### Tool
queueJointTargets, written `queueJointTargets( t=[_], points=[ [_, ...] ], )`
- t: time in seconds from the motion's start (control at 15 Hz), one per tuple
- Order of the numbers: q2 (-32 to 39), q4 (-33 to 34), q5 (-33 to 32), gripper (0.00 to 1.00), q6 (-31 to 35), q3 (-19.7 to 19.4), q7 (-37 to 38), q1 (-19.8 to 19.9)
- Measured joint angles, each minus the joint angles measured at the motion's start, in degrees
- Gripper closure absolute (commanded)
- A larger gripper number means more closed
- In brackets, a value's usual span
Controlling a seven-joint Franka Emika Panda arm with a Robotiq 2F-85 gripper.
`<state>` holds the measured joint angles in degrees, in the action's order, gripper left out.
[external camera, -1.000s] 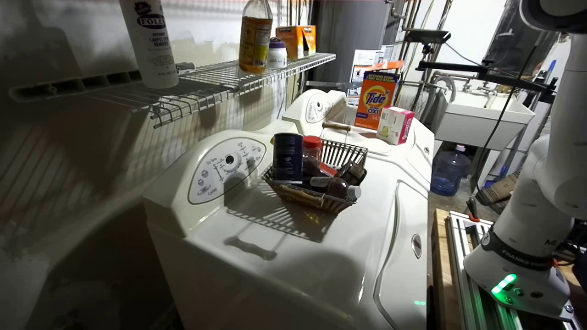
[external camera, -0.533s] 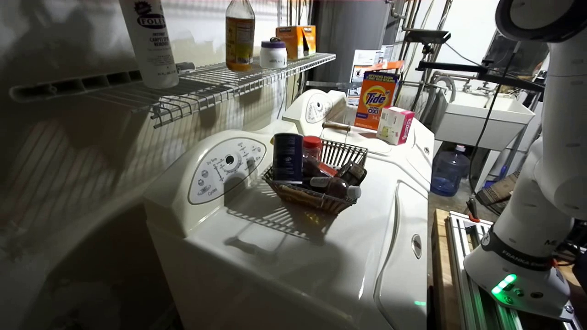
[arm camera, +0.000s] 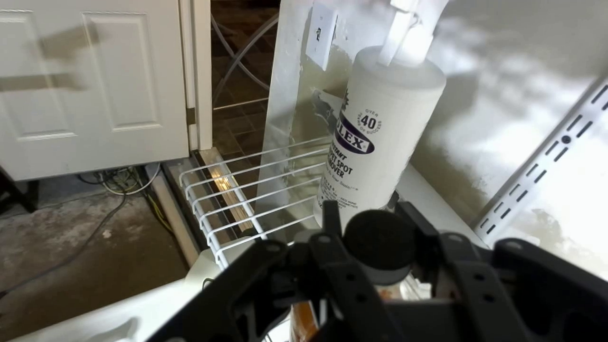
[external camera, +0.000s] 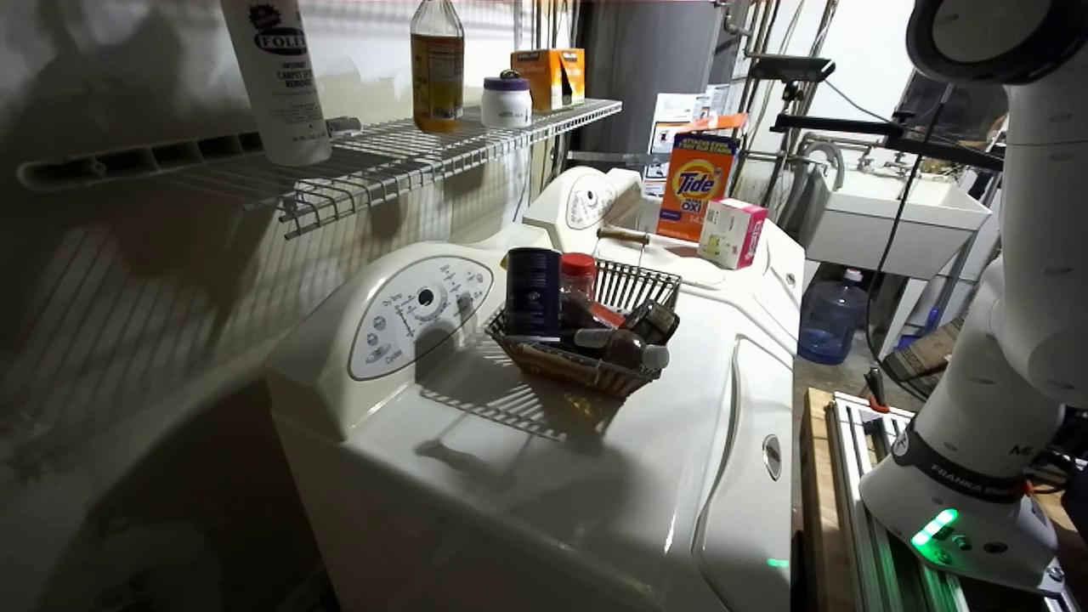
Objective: Put the vinegar bottle on the bottom shelf.
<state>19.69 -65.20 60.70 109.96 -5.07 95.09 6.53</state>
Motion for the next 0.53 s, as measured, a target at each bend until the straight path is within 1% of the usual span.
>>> queueJointTargets(
  t=[0.53],
  points=[
    [-0.57, -0.73, -0.01, 0.9, -0.06, 0.0, 0.84, -0.04]
  ],
)
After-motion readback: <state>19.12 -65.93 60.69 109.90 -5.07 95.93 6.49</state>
